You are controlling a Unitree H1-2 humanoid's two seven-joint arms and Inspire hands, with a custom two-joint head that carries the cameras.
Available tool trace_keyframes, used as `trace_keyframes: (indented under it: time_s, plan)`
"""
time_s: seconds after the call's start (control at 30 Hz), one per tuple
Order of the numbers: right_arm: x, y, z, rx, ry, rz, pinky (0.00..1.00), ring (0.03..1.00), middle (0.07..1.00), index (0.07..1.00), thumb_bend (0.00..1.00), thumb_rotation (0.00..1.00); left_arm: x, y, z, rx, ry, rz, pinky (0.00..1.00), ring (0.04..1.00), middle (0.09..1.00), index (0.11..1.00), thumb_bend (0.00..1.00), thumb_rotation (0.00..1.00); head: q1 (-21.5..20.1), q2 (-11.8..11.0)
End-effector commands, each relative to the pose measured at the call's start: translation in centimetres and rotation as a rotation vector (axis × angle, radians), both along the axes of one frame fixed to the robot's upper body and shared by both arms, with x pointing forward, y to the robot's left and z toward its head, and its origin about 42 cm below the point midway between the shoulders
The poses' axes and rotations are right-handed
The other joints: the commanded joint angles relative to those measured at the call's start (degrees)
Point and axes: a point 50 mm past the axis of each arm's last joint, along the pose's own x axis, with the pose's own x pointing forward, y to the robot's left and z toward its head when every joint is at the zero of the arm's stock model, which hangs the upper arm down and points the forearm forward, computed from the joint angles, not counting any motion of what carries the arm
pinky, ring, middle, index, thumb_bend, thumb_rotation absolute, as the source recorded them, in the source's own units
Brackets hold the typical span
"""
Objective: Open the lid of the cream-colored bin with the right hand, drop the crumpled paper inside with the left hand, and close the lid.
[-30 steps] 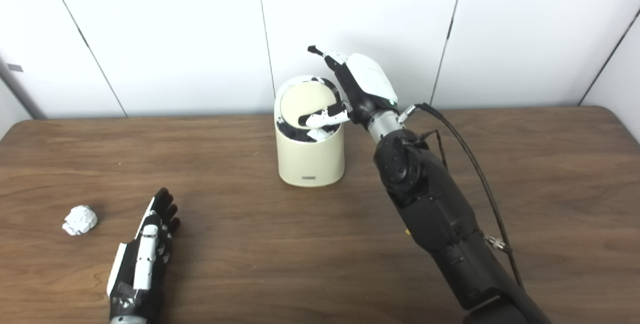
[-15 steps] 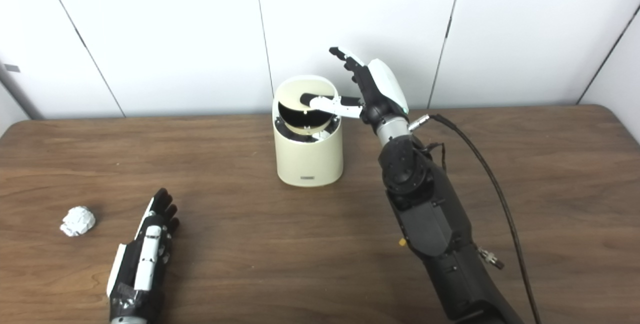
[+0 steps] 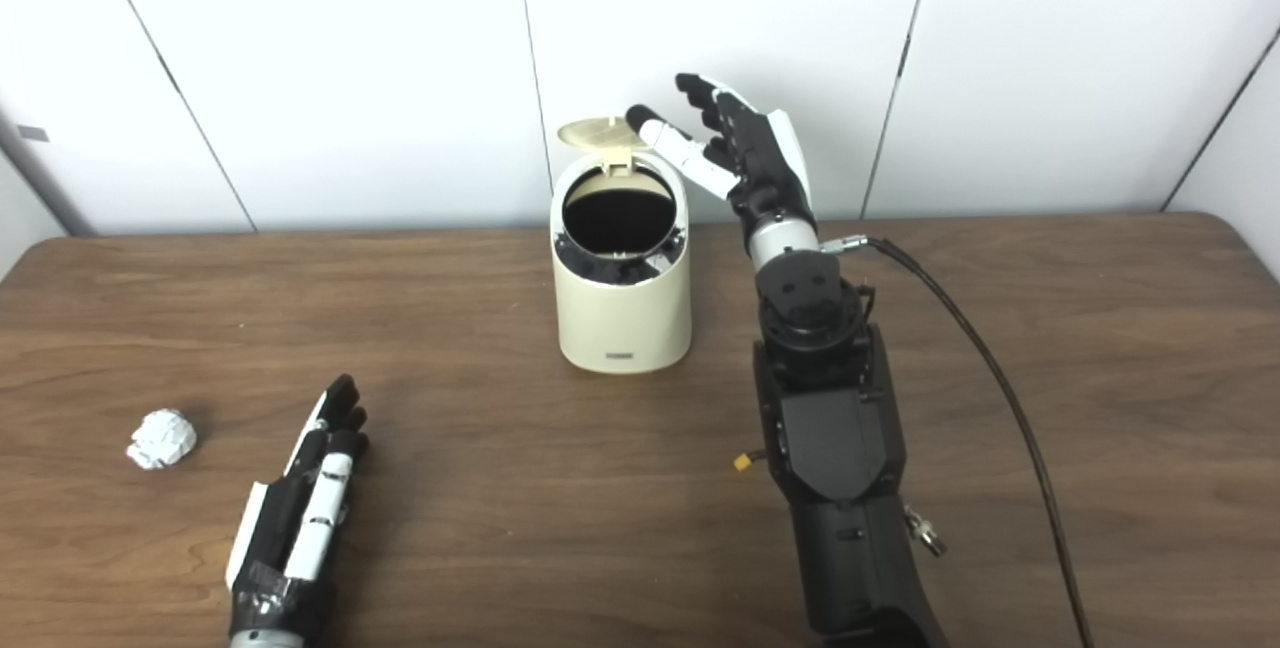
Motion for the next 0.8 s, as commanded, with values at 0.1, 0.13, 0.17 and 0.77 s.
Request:
trace_keyframes:
  time_s: [0.1,0.13,0.17,0.77]
  plan:
    - [-0.2,-1.1,3.1,0.02,-0.08,-0.007,0.92,0.928,0.91,0.868,0.43,0.54,0.0,0.7,-0.3,0.027,0.022,-0.014,1.0,1.0,1.0,0.986,0.4,0.72,-1.01,0.17]
    - [-0.3,-1.5,3.0,0.023,-0.076,-0.003,0.93,0.93,0.914,0.865,0.43,0.54,0.1,0.8,-0.3,0.028,0.021,-0.014,1.0,1.0,1.0,0.985,0.41,0.72,-1.08,0.2]
    - [-0.4,-1.7,2.9,0.025,-0.073,0.001,0.93,0.931,0.917,0.864,0.42,0.53,0.1,0.9,-0.3,0.029,0.02,-0.014,1.0,1.0,1.0,0.984,0.43,0.72,-1.08,0.2]
    - [-3.6,-7.1,1.9,0.006,-0.059,0.033,1.0,0.969,0.949,0.885,0.37,0.86,0.7,1.4,0.1,-0.009,0.002,-0.012,1.0,1.0,1.0,1.0,0.43,0.71,-2.25,0.88]
